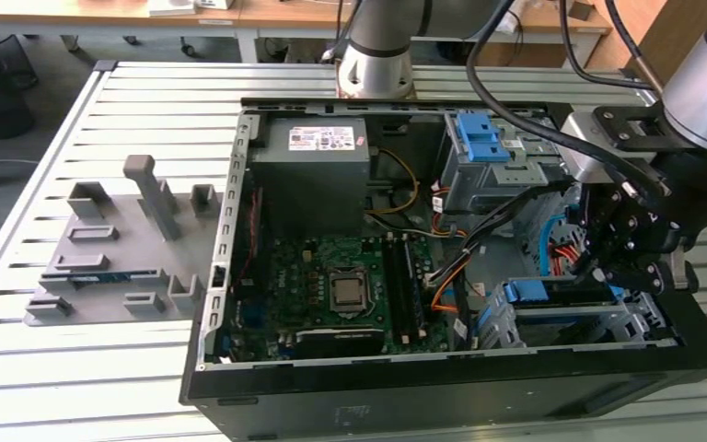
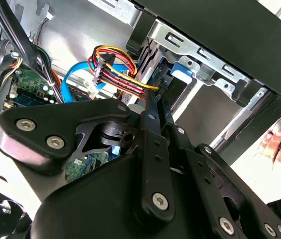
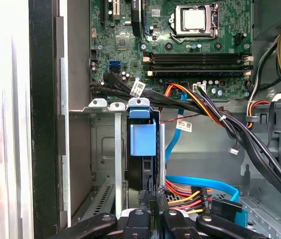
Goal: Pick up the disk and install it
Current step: 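Insert the first disk wire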
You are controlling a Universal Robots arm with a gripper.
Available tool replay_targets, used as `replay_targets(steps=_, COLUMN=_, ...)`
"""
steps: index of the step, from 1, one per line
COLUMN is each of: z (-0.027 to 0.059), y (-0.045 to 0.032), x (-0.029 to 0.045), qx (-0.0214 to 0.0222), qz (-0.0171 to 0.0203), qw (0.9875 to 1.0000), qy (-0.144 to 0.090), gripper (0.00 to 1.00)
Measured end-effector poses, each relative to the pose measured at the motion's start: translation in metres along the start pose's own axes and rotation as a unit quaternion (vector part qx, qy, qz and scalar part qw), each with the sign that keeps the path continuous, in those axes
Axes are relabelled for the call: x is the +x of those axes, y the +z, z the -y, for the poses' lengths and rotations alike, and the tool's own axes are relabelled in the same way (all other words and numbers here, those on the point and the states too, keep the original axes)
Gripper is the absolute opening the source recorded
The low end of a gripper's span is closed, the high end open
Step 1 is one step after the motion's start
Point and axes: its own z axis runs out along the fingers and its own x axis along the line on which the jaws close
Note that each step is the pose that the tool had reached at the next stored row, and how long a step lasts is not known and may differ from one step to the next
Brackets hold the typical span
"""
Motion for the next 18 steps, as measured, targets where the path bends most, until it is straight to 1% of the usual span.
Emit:
replay_targets(steps=9, z=0.0, y=0.0021, x=0.0, qx=0.0, qz=-0.0003, qw=1.0, qy=0.0, gripper=0.16)
replay_targets(steps=10, z=0.0, y=0.003, x=-0.0001, qx=0.0, qz=0.0007, qw=1.0, qy=0.0, gripper=0.16)
replay_targets(steps=18, z=0.0, y=0.0033, x=-0.0001, qx=0.0, qz=0.0, qw=1.0, qy=0.0, gripper=0.16)
